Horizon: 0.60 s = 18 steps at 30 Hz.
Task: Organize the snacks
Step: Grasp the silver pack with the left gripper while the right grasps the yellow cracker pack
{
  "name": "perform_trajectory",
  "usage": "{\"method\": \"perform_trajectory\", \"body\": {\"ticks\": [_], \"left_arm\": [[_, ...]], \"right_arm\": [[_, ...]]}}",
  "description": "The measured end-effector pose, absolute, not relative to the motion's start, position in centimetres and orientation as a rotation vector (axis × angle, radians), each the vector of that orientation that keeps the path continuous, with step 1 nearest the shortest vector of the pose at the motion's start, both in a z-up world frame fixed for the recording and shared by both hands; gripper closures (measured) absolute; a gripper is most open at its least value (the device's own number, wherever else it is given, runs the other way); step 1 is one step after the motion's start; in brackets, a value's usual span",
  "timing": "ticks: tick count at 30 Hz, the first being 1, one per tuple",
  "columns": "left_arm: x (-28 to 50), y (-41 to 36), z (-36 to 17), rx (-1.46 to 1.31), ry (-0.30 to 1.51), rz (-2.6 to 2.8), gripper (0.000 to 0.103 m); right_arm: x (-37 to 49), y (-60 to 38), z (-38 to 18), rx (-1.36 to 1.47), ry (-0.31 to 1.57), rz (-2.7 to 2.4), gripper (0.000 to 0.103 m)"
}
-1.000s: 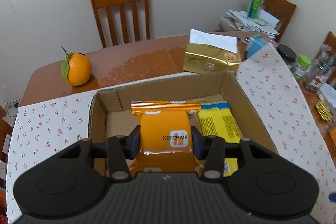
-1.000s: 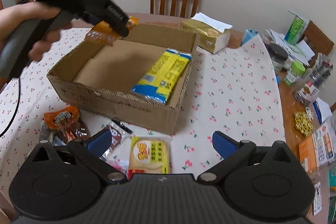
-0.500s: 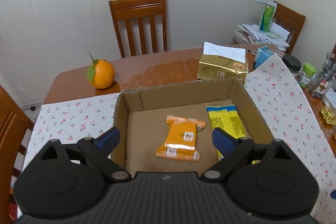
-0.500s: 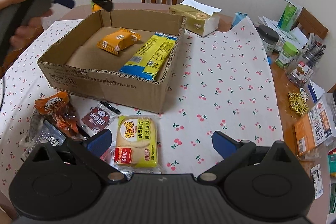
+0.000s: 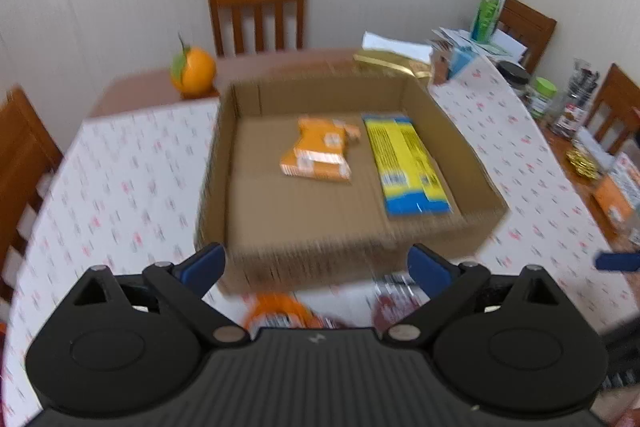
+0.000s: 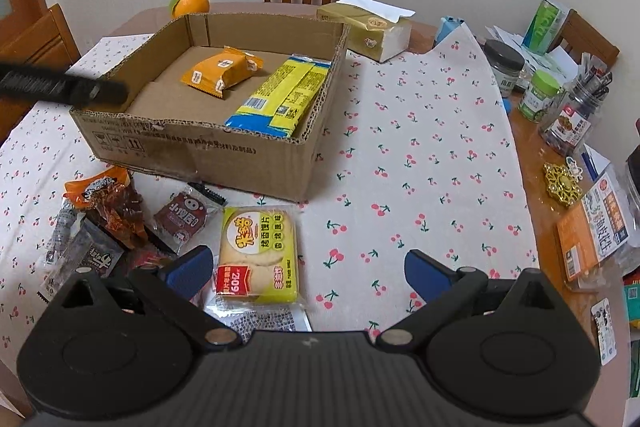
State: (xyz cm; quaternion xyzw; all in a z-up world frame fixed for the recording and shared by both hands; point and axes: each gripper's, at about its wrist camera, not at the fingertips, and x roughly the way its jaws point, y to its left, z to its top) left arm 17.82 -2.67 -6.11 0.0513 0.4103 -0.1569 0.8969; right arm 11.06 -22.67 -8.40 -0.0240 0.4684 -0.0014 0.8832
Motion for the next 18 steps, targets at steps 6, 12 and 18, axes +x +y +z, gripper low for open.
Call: {"method": "perform_trajectory", "body": {"ticks": [6, 12, 18], "left_arm": [[15.2, -1.2, -7.7, 0.053, 0.930, -0.320, 0.005], [13.0, 0.2, -8.7, 0.041, 0.956, -0.300, 0.005], [11.5, 0.6, -9.5, 0.057, 0.988, -0.285, 0.005]], "right_arm": [[11.3, -22.6, -9.6, -0.022, 0.992, 0.002, 0.000], [12.5, -22.1, -11.7, -0.017, 1.014, 0.024, 0.000], [14.1, -21.8, -13.5, -0.009, 1.033, 0.054, 0.000]]}}
